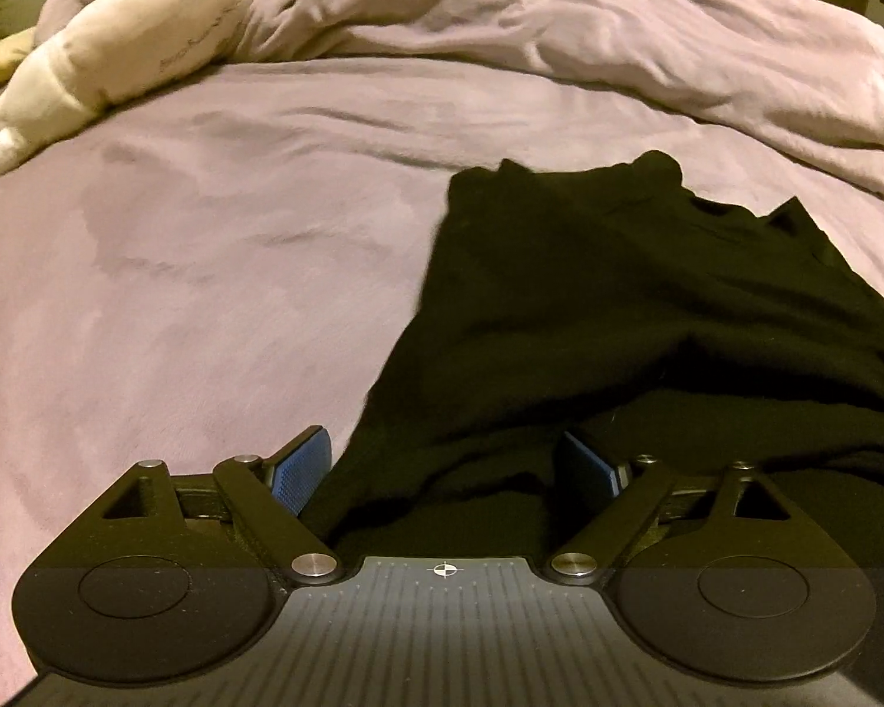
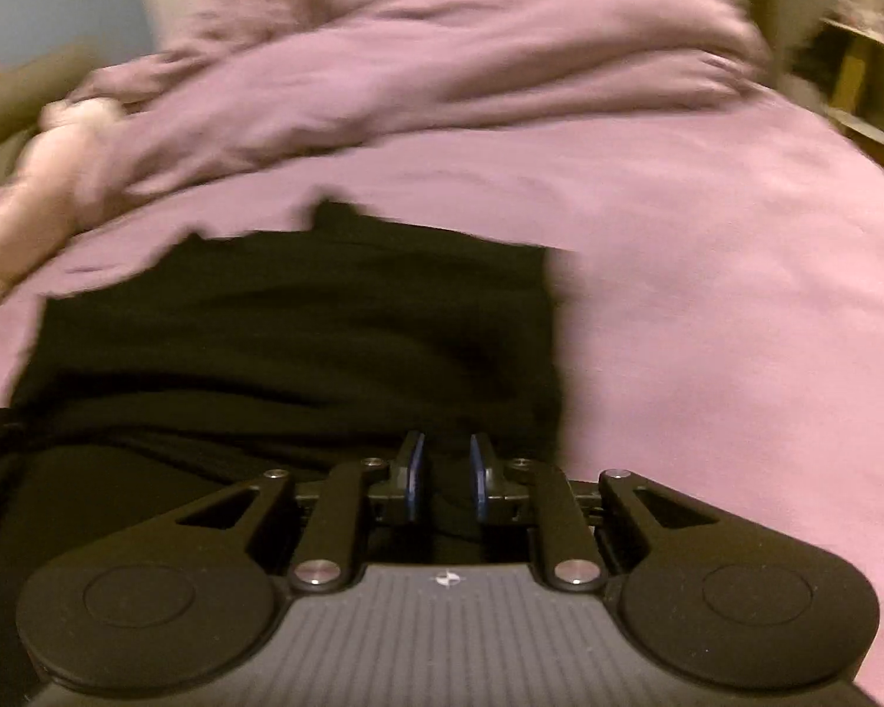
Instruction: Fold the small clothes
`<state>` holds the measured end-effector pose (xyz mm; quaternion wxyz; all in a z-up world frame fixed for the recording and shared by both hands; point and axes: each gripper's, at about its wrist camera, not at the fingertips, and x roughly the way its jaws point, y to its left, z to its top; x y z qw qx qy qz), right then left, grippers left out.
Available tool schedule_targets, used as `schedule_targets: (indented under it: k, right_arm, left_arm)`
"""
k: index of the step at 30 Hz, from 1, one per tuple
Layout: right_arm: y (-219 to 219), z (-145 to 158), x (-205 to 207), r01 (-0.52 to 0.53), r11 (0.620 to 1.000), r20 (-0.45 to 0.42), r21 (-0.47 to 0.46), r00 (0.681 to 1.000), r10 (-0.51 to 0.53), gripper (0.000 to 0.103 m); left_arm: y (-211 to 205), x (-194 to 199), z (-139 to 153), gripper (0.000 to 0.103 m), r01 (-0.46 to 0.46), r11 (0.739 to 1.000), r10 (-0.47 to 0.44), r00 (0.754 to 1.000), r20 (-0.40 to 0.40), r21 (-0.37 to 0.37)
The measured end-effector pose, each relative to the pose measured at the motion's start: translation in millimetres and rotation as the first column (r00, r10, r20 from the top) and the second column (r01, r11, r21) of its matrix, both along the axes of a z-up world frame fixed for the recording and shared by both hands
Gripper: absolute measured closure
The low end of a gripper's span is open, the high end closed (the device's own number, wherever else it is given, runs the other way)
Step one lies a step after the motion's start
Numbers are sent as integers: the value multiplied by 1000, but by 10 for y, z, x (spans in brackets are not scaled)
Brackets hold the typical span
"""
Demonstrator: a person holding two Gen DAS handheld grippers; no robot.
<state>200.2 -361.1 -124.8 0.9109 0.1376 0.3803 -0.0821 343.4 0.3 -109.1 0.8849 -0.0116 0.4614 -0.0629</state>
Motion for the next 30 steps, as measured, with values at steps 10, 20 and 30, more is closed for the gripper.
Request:
schedule_targets:
  k: [10,20,30]
  right_arm:
    - [92,334,-1213,-49,982,-86,183,994,66,77]
    - [208,310,-2430,6,963,-203,270,978,51,71]
    - [183,157,-2685,69,948,-247,310,969,10,70]
  left_arm:
    - [469,-1209,214,13,71,997,-73,995,-74,-23]
    - [1144,-2257,187,13,-25,1000,25,984,-175,2]
    - [1469,-2337,133,38,-66,991,36,970,-242,-118]
